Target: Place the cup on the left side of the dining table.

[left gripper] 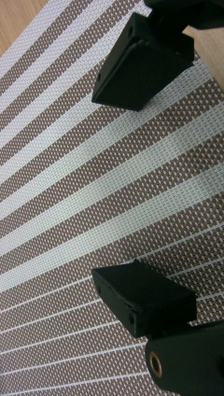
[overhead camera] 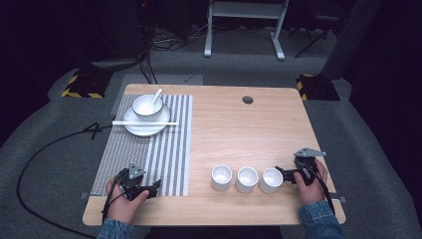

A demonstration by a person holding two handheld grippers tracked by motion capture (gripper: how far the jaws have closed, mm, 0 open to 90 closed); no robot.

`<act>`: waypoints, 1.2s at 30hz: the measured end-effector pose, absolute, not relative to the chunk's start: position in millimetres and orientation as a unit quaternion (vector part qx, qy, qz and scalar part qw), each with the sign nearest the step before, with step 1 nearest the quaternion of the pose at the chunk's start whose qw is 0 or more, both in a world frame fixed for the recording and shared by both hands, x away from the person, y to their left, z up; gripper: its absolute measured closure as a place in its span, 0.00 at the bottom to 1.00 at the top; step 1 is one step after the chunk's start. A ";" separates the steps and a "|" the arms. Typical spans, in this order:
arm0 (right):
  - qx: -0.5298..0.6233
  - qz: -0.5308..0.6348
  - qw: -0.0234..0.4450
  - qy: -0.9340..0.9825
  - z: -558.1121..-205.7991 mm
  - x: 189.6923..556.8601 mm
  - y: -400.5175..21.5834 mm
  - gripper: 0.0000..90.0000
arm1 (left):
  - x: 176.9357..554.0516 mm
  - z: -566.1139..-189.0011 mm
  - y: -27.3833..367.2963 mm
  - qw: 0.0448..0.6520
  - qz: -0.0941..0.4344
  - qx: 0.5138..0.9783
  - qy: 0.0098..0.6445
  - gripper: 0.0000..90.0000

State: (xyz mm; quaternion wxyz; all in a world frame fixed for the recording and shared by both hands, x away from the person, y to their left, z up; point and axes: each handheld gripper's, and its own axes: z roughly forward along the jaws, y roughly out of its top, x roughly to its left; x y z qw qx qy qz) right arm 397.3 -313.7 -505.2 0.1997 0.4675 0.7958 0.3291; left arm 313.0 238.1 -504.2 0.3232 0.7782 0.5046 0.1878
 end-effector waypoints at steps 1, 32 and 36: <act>0.468 0.329 0.200 0.796 -505.2 397.3 -313.7 0.00 | 313.0 -504.2 238.0 0.323 0.188 0.778 0.505 0.17; 0.467 0.329 0.200 0.796 -505.1 397.3 -313.7 0.00 | 305.0 -467.3 246.4 0.381 0.217 0.737 0.515 0.28; 0.468 0.329 0.200 0.796 -505.2 397.3 -313.7 0.00 | 300.7 -452.7 239.3 0.396 0.239 0.736 0.495 0.26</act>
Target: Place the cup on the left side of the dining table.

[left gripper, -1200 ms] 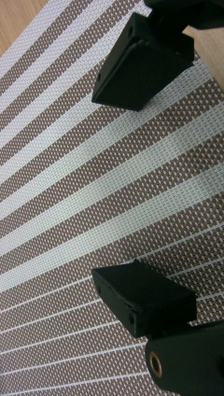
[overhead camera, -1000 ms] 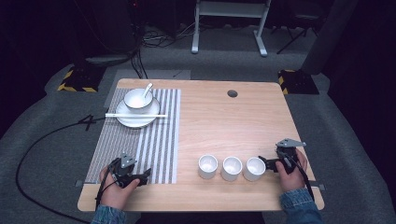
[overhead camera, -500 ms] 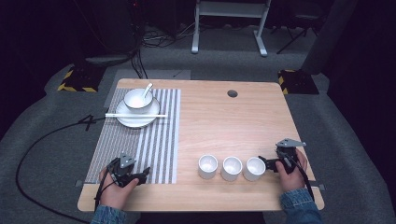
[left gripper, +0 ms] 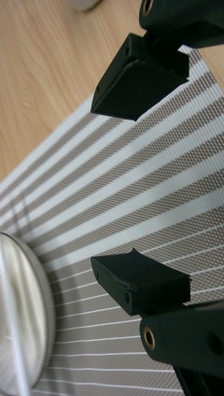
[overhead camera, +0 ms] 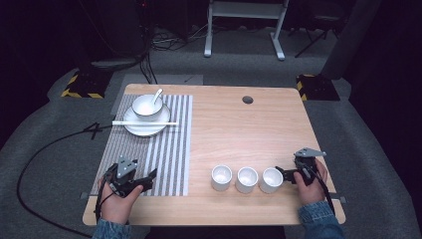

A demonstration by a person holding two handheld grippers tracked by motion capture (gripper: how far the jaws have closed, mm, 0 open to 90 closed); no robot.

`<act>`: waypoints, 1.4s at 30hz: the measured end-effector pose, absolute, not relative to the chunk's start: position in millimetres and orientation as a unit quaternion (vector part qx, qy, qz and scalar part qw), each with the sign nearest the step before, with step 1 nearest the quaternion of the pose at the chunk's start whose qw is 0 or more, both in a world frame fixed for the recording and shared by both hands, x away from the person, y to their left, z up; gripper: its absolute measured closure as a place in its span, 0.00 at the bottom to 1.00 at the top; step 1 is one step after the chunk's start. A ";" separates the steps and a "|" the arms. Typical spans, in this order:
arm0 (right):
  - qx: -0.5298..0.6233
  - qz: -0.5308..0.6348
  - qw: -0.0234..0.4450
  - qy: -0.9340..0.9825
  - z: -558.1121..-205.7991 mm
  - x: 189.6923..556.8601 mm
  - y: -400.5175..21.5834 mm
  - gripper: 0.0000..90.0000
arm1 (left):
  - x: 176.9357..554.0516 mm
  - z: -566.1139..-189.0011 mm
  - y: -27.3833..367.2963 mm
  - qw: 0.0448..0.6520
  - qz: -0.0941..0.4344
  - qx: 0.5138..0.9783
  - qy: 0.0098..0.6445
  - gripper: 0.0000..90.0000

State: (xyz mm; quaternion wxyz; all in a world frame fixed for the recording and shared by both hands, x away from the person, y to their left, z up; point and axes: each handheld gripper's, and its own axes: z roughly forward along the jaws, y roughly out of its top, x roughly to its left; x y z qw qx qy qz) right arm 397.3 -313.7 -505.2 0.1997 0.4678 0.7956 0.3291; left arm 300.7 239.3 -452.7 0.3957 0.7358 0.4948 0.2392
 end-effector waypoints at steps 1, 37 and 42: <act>0.468 0.329 0.200 0.795 -505.2 397.3 -313.6 0.00 | 299.7 -449.4 237.6 0.399 0.241 0.736 0.490 0.26; 0.468 0.329 0.199 0.796 -505.1 397.2 -313.7 0.00 | 334.5 -431.2 127.2 0.460 0.185 0.793 0.354 0.22; 0.468 0.329 0.200 0.796 -505.2 397.2 -313.6 0.00 | 334.6 -429.4 111.1 0.469 0.176 0.797 0.337 0.21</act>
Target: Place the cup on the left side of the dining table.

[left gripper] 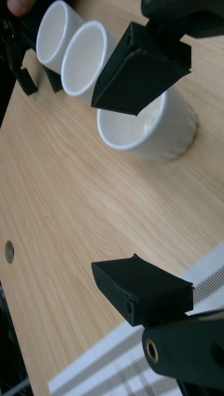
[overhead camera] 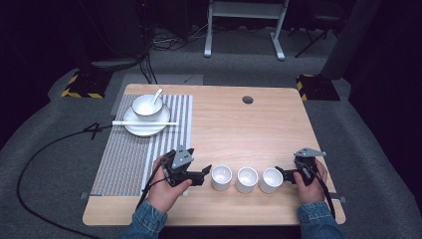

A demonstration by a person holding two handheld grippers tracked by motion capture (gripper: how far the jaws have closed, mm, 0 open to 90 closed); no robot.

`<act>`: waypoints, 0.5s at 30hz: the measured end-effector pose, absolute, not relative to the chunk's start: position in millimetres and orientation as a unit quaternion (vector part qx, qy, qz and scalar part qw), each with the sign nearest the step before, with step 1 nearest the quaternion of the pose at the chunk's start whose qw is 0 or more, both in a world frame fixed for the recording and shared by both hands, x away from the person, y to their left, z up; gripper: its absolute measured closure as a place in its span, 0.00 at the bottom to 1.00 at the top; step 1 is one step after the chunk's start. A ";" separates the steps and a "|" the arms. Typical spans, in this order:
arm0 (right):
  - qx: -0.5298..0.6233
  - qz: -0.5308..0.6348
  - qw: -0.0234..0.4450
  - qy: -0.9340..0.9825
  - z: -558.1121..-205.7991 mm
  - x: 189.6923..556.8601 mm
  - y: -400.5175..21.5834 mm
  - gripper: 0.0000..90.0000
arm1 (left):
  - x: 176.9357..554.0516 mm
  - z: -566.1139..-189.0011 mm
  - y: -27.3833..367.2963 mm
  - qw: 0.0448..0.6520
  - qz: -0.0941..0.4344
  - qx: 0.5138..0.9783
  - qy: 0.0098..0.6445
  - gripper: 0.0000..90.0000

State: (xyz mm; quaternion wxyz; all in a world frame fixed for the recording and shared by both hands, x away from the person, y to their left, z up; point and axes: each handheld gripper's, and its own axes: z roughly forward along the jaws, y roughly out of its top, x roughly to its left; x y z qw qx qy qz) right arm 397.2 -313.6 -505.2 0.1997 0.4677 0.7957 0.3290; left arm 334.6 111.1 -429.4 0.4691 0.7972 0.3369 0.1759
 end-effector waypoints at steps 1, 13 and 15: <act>0.468 0.329 0.200 0.796 -505.2 397.2 -313.7 0.00 | 333.9 -428.7 103.2 0.474 0.168 0.799 0.329 0.21; 0.468 0.329 0.200 0.796 -505.2 397.2 -313.6 0.00 | 333.5 -436.3 70.8 0.481 0.140 0.812 0.300 0.23; 0.468 0.329 0.200 0.796 -505.2 397.2 -313.7 0.00 | 334.6 -440.5 65.1 0.480 0.134 0.814 0.297 0.23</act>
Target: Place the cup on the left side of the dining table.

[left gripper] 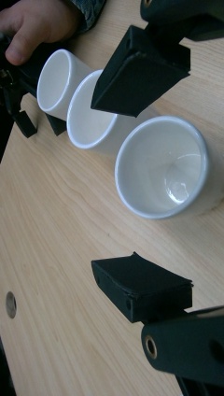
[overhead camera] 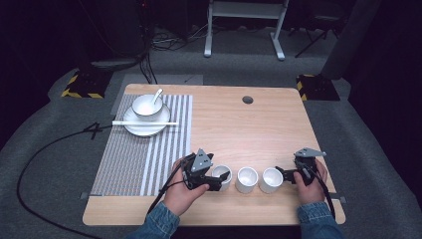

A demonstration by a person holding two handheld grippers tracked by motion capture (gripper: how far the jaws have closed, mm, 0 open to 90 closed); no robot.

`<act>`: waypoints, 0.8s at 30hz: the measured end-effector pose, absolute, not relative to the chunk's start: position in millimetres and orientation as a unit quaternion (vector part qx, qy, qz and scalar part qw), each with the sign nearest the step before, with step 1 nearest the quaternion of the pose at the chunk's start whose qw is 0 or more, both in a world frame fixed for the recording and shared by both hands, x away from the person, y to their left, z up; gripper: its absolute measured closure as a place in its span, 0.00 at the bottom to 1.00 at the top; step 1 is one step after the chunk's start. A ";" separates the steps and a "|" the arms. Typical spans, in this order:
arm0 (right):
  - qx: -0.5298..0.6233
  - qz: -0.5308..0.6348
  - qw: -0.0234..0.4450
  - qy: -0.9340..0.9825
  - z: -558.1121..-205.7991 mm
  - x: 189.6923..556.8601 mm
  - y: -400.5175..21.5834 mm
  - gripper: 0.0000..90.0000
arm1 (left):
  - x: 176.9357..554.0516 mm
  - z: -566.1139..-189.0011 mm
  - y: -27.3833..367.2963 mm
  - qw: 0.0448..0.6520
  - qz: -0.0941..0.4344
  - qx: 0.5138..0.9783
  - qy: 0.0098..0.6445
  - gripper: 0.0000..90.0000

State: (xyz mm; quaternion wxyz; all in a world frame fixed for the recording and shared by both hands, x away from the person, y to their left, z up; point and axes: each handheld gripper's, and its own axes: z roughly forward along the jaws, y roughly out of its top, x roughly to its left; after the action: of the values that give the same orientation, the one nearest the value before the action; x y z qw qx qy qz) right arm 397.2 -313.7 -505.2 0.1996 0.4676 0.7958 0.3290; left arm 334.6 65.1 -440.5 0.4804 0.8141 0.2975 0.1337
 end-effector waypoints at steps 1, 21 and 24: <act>0.468 0.329 0.200 0.796 -505.2 397.2 -313.7 0.00 | 335.0 -443.0 63.1 0.481 0.128 0.814 0.298 0.23; 0.467 0.329 0.199 0.796 -505.1 397.2 -313.7 0.00 | 339.3 -486.9 48.3 0.455 0.100 0.830 0.306 0.27; 0.468 0.329 0.199 0.796 -505.1 397.2 -313.7 0.00 | 339.2 -490.5 46.1 0.447 0.100 0.834 0.307 0.28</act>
State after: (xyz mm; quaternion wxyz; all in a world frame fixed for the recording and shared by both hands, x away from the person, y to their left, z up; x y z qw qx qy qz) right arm 397.2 -313.7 -505.1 0.1994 0.4675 0.7959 0.3289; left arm 339.2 46.1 -490.5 0.4474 0.8340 0.3072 0.0996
